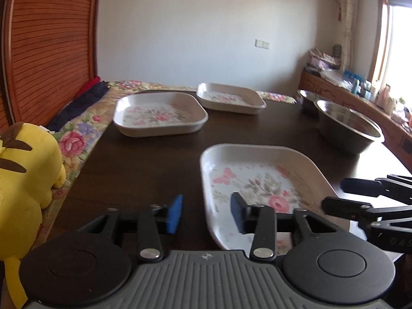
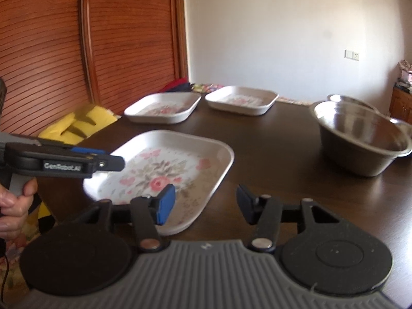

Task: Organize plates and bowls

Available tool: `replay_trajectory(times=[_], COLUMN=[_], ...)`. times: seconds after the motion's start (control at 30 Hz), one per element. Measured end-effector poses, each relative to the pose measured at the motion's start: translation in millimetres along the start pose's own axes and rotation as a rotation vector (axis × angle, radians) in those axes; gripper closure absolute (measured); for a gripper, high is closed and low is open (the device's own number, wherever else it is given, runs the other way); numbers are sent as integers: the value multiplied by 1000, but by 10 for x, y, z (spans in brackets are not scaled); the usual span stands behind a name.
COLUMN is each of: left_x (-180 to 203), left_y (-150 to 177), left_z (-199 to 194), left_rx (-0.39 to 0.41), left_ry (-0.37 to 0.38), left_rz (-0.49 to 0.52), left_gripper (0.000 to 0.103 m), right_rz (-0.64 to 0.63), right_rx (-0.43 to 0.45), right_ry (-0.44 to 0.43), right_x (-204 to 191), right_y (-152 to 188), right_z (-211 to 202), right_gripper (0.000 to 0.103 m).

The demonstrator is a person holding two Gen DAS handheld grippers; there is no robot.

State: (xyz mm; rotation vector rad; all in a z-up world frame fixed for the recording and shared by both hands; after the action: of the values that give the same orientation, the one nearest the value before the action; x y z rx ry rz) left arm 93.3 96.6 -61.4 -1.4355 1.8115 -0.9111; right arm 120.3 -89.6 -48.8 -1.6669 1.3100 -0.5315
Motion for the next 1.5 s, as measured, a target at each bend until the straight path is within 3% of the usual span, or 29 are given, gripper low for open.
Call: replay_trajectory(times=[0.23, 0.43, 0.9, 1.17, 1.23, 1.5], left_x=[-136, -236, -544, -753, -820, -1051], left_y=[-103, -182, -477, -631, -652, -715], left_z=[-62, -34, 295, 499, 551, 747], left_rx=[37, 53, 71, 80, 80, 76], left_ry=[-33, -45, -52, -74, -81, -89], left_rz=[-14, -18, -6, 26, 25, 10], left_gripper=[42, 37, 34, 16, 15, 15], right_rz=[23, -4, -95, -116, -135, -164], right_rx=[42, 45, 29, -17, -25, -69], right_ry=[-11, -34, -80, -110, -116, -138], right_x=[87, 73, -65, -140, -183, -286], right_y=[-184, -362, -763, -923, -953, -1024], right_z=[-44, 56, 478, 786, 857, 1127], right_gripper=[48, 48, 48, 47, 42, 42])
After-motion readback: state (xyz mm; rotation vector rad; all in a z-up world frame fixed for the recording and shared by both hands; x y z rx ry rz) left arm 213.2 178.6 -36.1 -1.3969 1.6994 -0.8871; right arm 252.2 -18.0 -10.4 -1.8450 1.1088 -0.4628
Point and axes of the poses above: each gripper's, at about its wrist camera, not at the fingertips, and z roughly the way its jaws point, x to its right, y to its underside, the point moved 3 cm from there along z, roughly the way its jaws point, and after that the axes turned 11 degrees about z, right-handed, at the moved point
